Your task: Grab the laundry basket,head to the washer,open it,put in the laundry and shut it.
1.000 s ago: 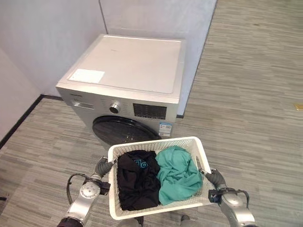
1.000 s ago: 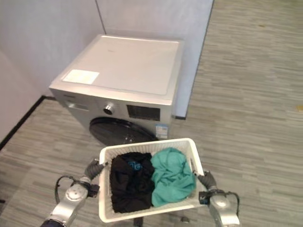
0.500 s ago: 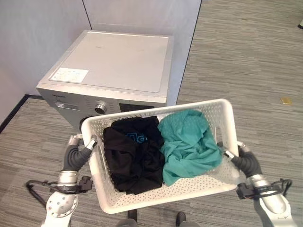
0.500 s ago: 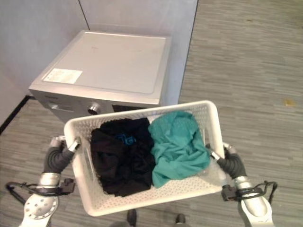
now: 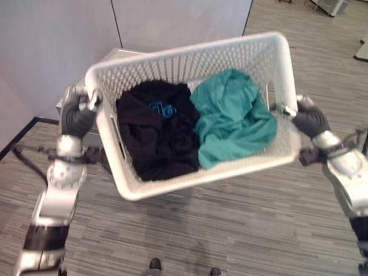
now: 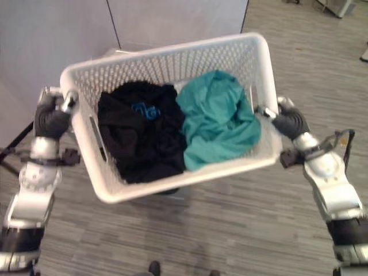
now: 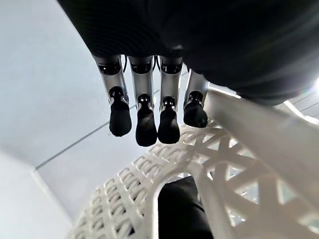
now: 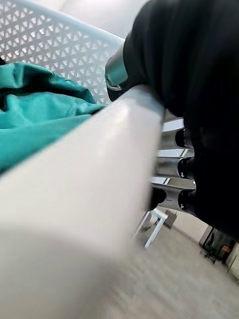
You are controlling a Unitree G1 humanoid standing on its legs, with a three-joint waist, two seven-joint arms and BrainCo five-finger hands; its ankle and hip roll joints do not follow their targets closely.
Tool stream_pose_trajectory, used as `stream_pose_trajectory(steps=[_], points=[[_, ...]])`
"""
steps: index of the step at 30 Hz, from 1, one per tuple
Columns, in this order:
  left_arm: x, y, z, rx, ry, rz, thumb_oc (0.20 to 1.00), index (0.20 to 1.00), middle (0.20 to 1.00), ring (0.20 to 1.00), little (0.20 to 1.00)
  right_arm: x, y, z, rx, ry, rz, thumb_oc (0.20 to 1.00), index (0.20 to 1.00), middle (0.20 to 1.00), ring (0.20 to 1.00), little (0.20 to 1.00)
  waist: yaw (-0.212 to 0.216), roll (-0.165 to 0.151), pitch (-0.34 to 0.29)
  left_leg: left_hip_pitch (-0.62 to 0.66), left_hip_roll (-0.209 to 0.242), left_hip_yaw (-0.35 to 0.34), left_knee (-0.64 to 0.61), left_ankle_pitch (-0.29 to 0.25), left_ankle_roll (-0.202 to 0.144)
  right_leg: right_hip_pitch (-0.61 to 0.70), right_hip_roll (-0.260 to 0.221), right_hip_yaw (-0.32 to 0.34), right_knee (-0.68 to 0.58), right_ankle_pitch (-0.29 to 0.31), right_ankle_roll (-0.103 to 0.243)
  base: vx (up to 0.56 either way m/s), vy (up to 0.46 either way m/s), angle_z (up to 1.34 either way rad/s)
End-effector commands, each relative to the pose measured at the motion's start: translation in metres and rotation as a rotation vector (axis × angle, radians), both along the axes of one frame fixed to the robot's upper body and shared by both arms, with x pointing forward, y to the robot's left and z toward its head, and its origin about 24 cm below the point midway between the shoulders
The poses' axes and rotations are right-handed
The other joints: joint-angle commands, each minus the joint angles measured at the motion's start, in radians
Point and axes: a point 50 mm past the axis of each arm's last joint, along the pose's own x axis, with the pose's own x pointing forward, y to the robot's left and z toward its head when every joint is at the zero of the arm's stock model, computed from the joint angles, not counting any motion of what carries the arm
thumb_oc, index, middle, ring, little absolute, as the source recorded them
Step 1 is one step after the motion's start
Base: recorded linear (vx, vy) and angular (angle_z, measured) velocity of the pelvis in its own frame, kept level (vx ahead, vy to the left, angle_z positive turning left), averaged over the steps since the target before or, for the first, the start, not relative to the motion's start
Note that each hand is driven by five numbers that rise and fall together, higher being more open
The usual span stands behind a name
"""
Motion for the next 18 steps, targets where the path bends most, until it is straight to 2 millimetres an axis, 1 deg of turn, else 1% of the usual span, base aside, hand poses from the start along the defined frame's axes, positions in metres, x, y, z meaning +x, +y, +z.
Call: stream_pose_trajectory(steps=[1,2,3,4,5,6,7,8,9,10,11,13,14,15,16,17,18], points=[[-0.004,0.029,0.062,-0.032,-0.222,0.151,0.2,0.2,0.2,0.2,0.2,0.003,0.004,0.047,0.098,-0.177,0.019,0.2,0.2,0.2,0.2,0.2,0.031,-0.06,-0.051,0.008,0.023,-0.069,0.035,-0.112,-0.001,0.004,-0.036,0.067,0.004,0.004,0.024,0.04,0.072,0.16],[0.01,0.022,0.087,-0.011,-0.233,0.152,0.2,0.2,0.2,0.2,0.2,0.018,0.016,0.058,0.08,-0.175,0.026,0.2,0.2,0.2,0.2,0.2,0.035,-0.054,-0.056,0.008,0.019,-0.069,0.029,-0.117,0.003,0.002,-0.039,0.064,0.004,0.007,0.032,0.04,0.079,0.07],[0.016,0.016,0.099,-0.003,-0.239,0.143,0.2,0.2,0.2,0.2,0.2,0.024,0.022,0.064,0.07,-0.178,0.025,0.2,0.2,0.2,0.2,0.2,0.037,-0.052,-0.053,0.004,0.017,-0.069,0.027,-0.114,0.005,-0.004,-0.04,0.063,0.005,0.012,0.034,0.04,0.078,0.07],[0.017,0.016,0.102,-0.002,-0.245,0.143,0.2,0.2,0.2,0.2,0.2,0.025,0.022,0.066,0.072,-0.183,0.024,0.2,0.2,0.2,0.2,0.2,0.037,-0.054,-0.048,-0.002,0.016,-0.069,0.029,-0.106,0.006,-0.009,-0.041,0.063,0.006,0.018,0.033,-0.01,0.057,0.09],[0.022,0.012,0.114,0.012,-0.247,0.148,0.2,0.2,0.2,0.2,0.2,0.034,0.03,0.072,0.058,-0.181,0.023,0.2,0.2,0.2,0.2,0.2,0.041,-0.053,-0.046,-0.009,0.013,-0.068,0.027,-0.103,0.007,-0.015,-0.044,0.06,0.006,0.027,0.036,0.03,0.079,0.12],[0.03,0.004,0.129,0.031,-0.242,0.148,0.2,0.2,0.2,0.2,0.2,0.046,0.042,0.078,0.054,-0.166,0.018,0.2,0.2,0.2,0.2,0.2,0.047,-0.049,-0.044,-0.015,0.009,-0.072,0.024,-0.106,0.008,-0.019,-0.048,0.054,0.008,0.032,0.04,0.06,0.078,0.1],[0.03,0.003,0.131,0.032,-0.246,0.148,0.2,0.2,0.2,0.2,0.2,0.046,0.042,0.08,0.057,-0.17,0.019,0.2,0.2,0.2,0.2,0.2,0.046,-0.051,-0.041,-0.017,0.009,-0.073,0.024,-0.105,0.009,-0.02,-0.048,0.054,0.007,0.033,0.04,0.06,0.072,0.06],[0.035,-0.001,0.137,0.046,-0.235,0.146,0.2,0.2,0.2,0.2,0.2,0.052,0.05,0.083,0.06,-0.158,0.028,0.2,0.2,0.2,0.2,0.2,0.049,-0.051,-0.039,-0.025,0.006,-0.076,0.023,-0.102,0.009,-0.024,-0.049,0.051,0.007,0.037,0.042,0.03,0.072,0.05],[0.046,-0.006,0.142,0.061,-0.2,0.173,0.2,0.2,0.2,0.2,0.2,0.064,0.067,0.084,0.058,-0.125,0.038,0.2,0.2,0.2,0.2,0.2,0.053,-0.049,-0.034,-0.038,0.0,-0.081,0.02,-0.096,0.011,-0.031,-0.051,0.046,0.003,0.044,0.044,0.03,0.071,0.06],[0.046,-0.007,0.145,0.062,-0.203,0.173,0.2,0.2,0.2,0.2,0.2,0.064,0.067,0.085,0.06,-0.129,0.039,0.2,0.2,0.2,0.2,0.2,0.052,-0.051,-0.033,-0.04,0.0,-0.082,0.02,-0.096,0.011,-0.032,-0.051,0.045,0.002,0.045,0.044,0.02,0.065,0.07],[0.052,-0.009,0.146,0.063,-0.181,0.182,0.2,0.2,0.2,0.2,0.2,0.069,0.073,0.088,0.066,-0.12,0.036,0.2,0.2,0.2,0.2,0.2,0.053,-0.052,-0.029,-0.046,-0.004,-0.084,0.019,-0.093,0.012,-0.034,-0.052,0.042,-0.002,0.051,0.044,0.01,0.033,0.06],[0.062,-0.014,0.148,0.066,-0.134,0.192,0.2,0.2,0.2,0.2,0.2,0.079,0.087,0.091,0.081,-0.092,0.033,0.2,0.2,0.2,0.2,0.2,0.056,-0.052,-0.027,-0.057,-0.007,-0.086,0.016,-0.087,0.012,-0.04,-0.053,0.037,-0.008,0.064,0.047,0.02,0.06,0.15],[0.071,-0.02,0.152,0.084,-0.092,0.219,0.2,0.2,0.2,0.2,0.2,0.087,0.097,0.096,0.092,-0.069,0.016,0.2,0.2,0.2,0.2,0.2,0.057,-0.054,-0.025,-0.071,-0.01,-0.091,0.013,-0.079,0.011,-0.046,-0.053,0.031,-0.018,0.082,0.051,0.03,0.068,0.21],[0.075,-0.021,0.153,0.087,-0.066,0.246,0.2,0.2,0.2,0.2,0.2,0.09,0.101,0.1,0.098,-0.06,0.008,0.2,0.2,0.2,0.2,0.2,0.058,-0.056,-0.023,-0.079,-0.012,-0.093,0.014,-0.076,0.01,-0.049,-0.054,0.031,-0.024,0.091,0.054,0.02,0.047,0.16],[0.075,-0.021,0.154,0.088,-0.068,0.246,0.2,0.2,0.2,0.2,0.2,0.091,0.101,0.102,0.099,-0.062,0.008,0.2,0.2,0.2,0.2,0.2,0.057,-0.057,-0.022,-0.081,-0.012,-0.093,0.015,-0.076,0.01,-0.05,-0.054,0.03,-0.024,0.091,0.054,0.01,0.048,0.04],[0.084,-0.027,0.152,0.102,-0.007,0.273,0.2,0.2,0.2,0.2,0.2,0.097,0.108,0.105,0.128,-0.036,-0.021,0.2,0.2,0.2,0.2,0.2,0.059,-0.06,-0.019,-0.095,-0.016,-0.099,0.016,-0.072,0.01,-0.054,-0.054,0.028,-0.035,0.107,0.056,0.01,0.029,0.04],[0.083,-0.027,0.152,0.102,-0.009,0.273,0.2,0.2,0.2,0.2,0.2,0.097,0.108,0.106,0.129,-0.038,-0.021,0.2,0.2,0.2,0.2,0.2,0.058,-0.061,-0.018,-0.097,-0.016,-0.1,0.017,-0.072,0.01,-0.054,-0.055,0.028,-0.036,0.107,0.056,0.01,0.05,0.1]])
